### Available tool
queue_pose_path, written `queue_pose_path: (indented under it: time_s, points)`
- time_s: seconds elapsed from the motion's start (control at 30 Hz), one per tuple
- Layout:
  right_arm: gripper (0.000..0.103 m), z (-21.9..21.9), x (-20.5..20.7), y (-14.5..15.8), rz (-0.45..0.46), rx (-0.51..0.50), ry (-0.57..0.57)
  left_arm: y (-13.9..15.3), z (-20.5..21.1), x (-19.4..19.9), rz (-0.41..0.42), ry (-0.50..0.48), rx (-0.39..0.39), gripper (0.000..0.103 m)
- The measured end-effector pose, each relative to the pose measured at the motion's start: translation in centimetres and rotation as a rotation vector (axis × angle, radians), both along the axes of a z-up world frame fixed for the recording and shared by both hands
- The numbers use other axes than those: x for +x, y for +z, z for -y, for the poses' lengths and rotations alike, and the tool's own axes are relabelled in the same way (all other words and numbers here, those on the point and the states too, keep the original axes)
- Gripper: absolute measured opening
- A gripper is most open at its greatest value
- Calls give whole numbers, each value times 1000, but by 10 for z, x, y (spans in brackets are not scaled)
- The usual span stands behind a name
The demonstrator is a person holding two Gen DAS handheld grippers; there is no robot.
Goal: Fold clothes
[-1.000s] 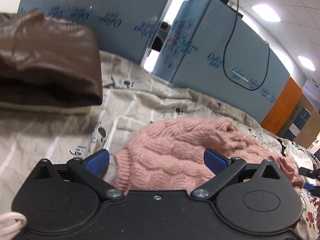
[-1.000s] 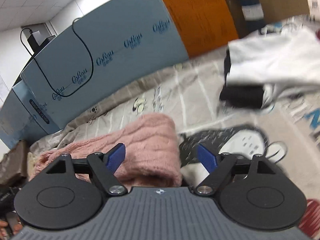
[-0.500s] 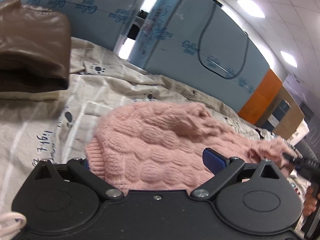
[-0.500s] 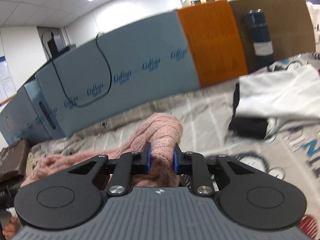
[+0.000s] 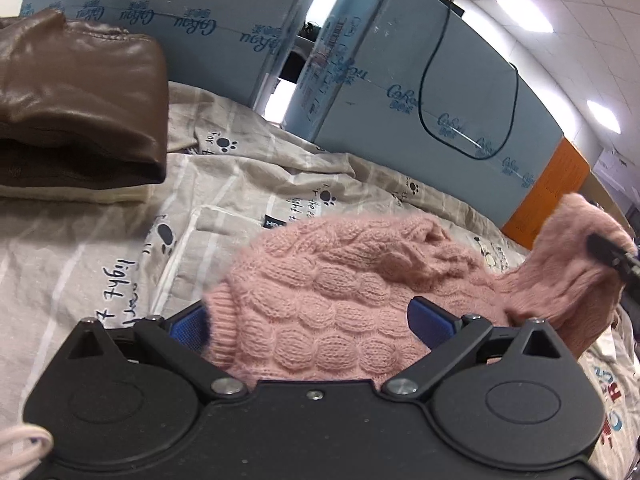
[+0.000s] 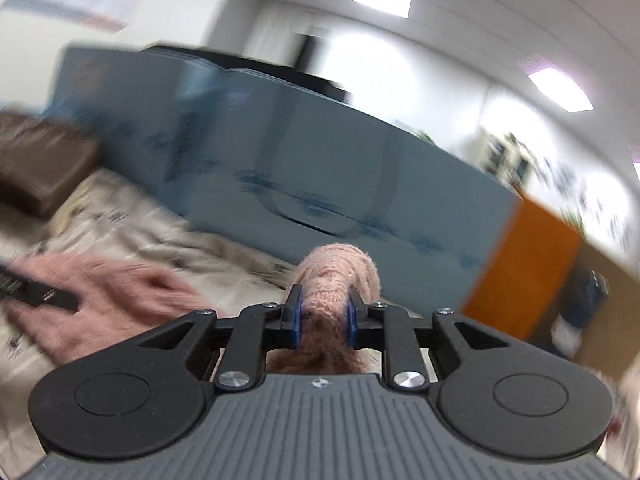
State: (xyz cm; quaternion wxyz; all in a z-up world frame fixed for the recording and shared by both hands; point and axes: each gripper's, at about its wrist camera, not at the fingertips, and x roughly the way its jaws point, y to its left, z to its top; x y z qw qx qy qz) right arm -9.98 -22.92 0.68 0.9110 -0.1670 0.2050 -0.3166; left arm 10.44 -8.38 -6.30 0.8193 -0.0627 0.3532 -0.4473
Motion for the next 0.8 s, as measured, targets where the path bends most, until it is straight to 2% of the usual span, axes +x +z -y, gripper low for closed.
queue_pose_path:
  time_s: [0.13,0.23,0.3,0.4,0.47,0.53,0.57,0.63,0.7,0.8]
  points:
    - [18,-47,35,-17,-78,-125,117,7,-16,6,-14,42,-64,103]
    - [18,-73,60,-31,-111,-141,181,13,-34,12,-21,93,-136,103]
    - [18,-82,72,-40,-127,-97,237,16,-45,14,-20,119,-178,103]
    - [20,-81,84,-50,-127,45,311,20,-53,14,-9,123,-216,103]
    - [27,-68,85,-54,-114,201,380,22,-54,13,-5,98,-234,103]
    - [57,-46,83,-56,-72,401,471,23,-49,14,-29,64,-254,103]
    - [61,-35,79,-55,-35,505,498,23,-47,15,-45,42,-268,103]
    - [78,-16,65,-46,42,643,555,25,-41,15,-80,-6,-296,103]
    - [84,-3,47,-37,96,707,636,25,-31,13,-110,-63,-312,103]
    - [89,14,17,-30,145,719,728,21,-10,13,-176,-140,-308,103]
